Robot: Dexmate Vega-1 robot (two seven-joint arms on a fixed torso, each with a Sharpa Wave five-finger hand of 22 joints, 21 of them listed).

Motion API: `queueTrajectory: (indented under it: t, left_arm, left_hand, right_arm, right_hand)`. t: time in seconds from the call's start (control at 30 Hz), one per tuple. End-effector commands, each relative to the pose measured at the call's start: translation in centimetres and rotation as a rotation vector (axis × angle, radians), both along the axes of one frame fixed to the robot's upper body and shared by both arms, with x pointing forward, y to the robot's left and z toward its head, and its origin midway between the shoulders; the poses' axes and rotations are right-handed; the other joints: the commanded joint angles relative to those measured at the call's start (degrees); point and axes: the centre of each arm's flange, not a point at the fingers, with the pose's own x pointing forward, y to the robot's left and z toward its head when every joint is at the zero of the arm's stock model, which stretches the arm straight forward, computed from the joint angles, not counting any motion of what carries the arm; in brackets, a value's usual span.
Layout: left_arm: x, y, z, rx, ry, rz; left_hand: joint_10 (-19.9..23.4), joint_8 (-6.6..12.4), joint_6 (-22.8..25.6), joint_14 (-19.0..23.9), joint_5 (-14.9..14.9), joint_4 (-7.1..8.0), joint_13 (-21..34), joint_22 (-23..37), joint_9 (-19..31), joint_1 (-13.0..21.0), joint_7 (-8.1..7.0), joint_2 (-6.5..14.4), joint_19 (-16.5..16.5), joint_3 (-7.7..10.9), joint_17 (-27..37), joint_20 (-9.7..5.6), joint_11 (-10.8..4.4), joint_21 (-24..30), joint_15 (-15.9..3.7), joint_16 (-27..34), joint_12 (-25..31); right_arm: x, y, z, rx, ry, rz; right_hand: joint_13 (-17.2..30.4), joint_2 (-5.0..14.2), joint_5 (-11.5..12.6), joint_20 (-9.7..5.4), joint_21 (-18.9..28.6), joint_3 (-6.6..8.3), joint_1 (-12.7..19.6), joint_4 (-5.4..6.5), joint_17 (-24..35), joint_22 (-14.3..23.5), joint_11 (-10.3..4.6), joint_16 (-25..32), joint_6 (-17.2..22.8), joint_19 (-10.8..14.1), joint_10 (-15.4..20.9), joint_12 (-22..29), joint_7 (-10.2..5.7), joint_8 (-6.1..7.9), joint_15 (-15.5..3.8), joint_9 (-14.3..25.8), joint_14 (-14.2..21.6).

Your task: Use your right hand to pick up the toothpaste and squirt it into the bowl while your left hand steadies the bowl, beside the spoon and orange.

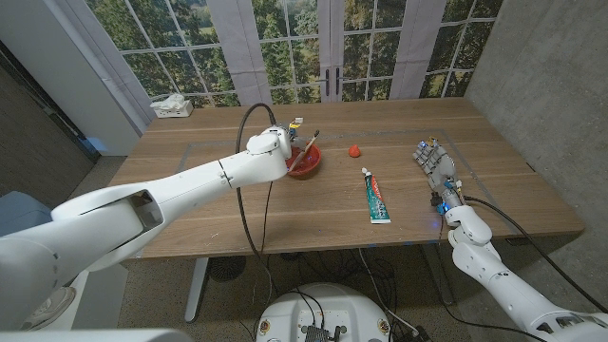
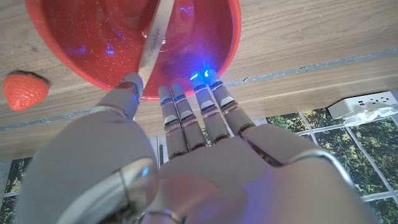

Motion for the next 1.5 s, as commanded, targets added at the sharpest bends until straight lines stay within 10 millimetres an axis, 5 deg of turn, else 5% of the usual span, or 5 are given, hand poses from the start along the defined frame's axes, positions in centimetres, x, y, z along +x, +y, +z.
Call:
queueTrajectory:
  t: [0.03,0.63,1.5]
  left_arm:
    - [0.5,-1.5,1.0,0.091,0.038,0.024]
    - [0.3,-4.2,1.5,0.287,-0.001,0.079]
    - [0.5,-6.1,0.3,0.396,0.066,0.262]
  left_hand:
    - [0.42,-0.36,0.15,0.48,-0.03,0.58,0.23,0.24,0.08,0.14,0.32,0.72,0.13,-0.39,0.48,-0.29,0.23,0.36,-7.16,0.62,-0.29]
    - [3.51,-0.52,1.98,1.26,0.25,-0.02,0.44,0.39,0.16,2.32,-0.25,1.56,-0.17,-1.47,0.88,-0.69,-1.52,0.69,-8.28,1.33,0.14]
    - [7.27,-1.59,3.0,6.6,0.22,1.13,0.56,0.9,0.19,1.39,0.2,2.43,5.88,-3.56,0.81,-1.03,-1.69,4.3,-8.5,3.04,0.45]
  right_arm:
    - [0.0,-0.2,-0.2,0.015,-0.015,-0.008]
    - [-0.4,-0.7,-1.0,0.056,-0.032,-0.026]
    - [-1.5,-1.5,-1.5,0.058,-0.062,-0.077]
  right_hand:
    - [0.18,0.38,-0.02,-0.07,-0.12,0.27,-0.06,-0.28,0.03,0.27,0.01,-0.14,0.5,0.43,0.78,-0.09,-0.07,-0.19,-0.08,0.25,0.79]
    - [0.2,0.46,-0.02,0.1,0.03,0.18,-0.16,-0.33,0.05,0.27,0.21,0.06,0.81,1.04,1.29,-0.03,0.05,-0.15,0.27,0.27,1.58]
    - [0.27,0.56,-0.01,0.56,0.4,0.07,-0.35,-0.42,0.19,0.33,0.64,0.6,1.7,2.55,2.48,0.13,0.2,0.01,0.61,0.33,3.36]
